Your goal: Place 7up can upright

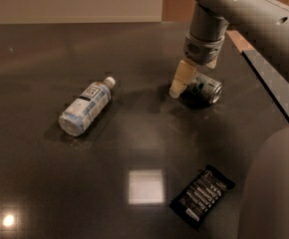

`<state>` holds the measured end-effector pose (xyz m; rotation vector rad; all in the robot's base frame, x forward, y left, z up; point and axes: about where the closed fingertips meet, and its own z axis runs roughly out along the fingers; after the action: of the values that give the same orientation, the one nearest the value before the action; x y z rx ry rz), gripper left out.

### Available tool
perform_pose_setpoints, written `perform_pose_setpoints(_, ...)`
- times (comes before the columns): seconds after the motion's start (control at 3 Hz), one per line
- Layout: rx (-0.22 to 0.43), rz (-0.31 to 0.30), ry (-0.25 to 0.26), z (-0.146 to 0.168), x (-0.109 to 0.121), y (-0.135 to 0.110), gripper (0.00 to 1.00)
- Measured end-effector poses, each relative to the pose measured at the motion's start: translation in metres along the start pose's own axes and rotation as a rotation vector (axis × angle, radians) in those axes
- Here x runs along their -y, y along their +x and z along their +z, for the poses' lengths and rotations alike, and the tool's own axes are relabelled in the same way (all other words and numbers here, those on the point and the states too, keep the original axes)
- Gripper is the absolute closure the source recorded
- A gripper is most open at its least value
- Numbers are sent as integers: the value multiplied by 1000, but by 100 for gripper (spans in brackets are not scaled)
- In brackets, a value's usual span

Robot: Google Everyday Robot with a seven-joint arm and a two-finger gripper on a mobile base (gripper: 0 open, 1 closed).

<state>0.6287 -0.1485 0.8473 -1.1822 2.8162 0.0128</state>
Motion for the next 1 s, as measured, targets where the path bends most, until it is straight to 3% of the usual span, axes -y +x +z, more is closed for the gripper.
perform_pose_setpoints(0.33,-16,-2,-1,7,5,-1,14)
perform_pose_setpoints(1.0,-5,-13,4,4,8,-2,61)
